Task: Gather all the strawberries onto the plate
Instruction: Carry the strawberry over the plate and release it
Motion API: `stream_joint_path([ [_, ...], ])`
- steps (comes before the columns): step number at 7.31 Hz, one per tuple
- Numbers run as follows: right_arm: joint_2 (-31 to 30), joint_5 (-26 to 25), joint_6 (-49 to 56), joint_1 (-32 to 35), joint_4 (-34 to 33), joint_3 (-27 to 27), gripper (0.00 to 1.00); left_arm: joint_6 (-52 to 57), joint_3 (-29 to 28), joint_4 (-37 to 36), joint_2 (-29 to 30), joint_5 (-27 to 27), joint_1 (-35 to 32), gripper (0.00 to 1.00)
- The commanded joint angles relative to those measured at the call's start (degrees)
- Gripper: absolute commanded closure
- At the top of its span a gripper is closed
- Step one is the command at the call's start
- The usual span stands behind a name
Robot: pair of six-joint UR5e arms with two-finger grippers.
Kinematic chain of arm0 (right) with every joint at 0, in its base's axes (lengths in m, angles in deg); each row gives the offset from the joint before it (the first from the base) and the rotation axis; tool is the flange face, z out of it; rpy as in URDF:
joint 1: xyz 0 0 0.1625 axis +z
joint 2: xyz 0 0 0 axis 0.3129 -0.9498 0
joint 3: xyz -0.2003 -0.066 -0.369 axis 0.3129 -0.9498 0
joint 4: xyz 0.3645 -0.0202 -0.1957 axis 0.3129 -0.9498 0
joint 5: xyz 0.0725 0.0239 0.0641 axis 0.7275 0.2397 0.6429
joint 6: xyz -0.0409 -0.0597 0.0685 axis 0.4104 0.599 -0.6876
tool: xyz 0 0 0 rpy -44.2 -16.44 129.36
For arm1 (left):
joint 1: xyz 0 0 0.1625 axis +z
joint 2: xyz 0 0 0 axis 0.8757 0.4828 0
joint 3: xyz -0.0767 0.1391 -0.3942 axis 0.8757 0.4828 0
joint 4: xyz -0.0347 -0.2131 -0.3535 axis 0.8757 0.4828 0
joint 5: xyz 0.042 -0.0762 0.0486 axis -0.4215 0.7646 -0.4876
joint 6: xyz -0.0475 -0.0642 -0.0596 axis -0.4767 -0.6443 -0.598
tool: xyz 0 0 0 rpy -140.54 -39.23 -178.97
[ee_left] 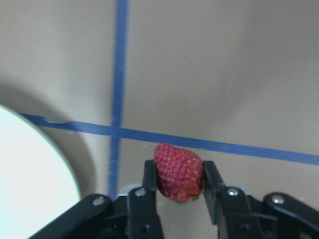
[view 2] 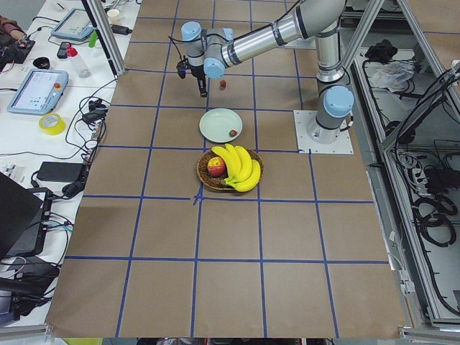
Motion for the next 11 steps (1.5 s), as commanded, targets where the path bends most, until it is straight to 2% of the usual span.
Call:
stream_joint_path([
  [1, 0.15, 0.00, -0.26, 0.00, -0.07, 0.00, 0.00, 10.44, 0.76, 5.89, -2.51, -0.99, 8.50, 1.00],
  [3, 0.24, 0.00, -0.18, -0.35, -0.16, 0.00, 0.00, 16.95, 3.65, 6.70, -2.60, -4.32, 13.43, 1.00],
  [5, 0.24, 0.00, 0.00, 0.08, -0.16, -0.27, 0.00, 18.20, 5.51, 6.70, -2.17, -4.33, 14.15, 0.99],
  [6, 0.33, 0.00, -0.09, -0.26, -0.25, -0.27, 0.00, 18.90, 5.52, 6.62, -1.47, -4.33, 14.33, 0.92],
  [7, 0.33, 0.09, -0.18, -0.18, -0.16, -0.27, 0.00, 18.99, 5.43, 6.53, -1.29, -4.16, 14.33, 0.52],
  [8, 0.24, 0.17, -0.26, 0.26, -0.07, -0.27, 0.00, 19.00, 5.43, 6.53, -1.37, -4.16, 14.33, 0.23],
  [9, 0.24, 0.18, -0.27, 0.35, -0.07, -0.27, 0.00, 18.65, 4.73, 5.92, -1.55, -3.98, 14.24, 0.00],
  [11, 0.24, 0.09, -0.09, 0.35, 0.01, -0.18, 0.00, 16.20, 4.29, 5.82, -2.34, -2.93, 12.94, 0.00],
])
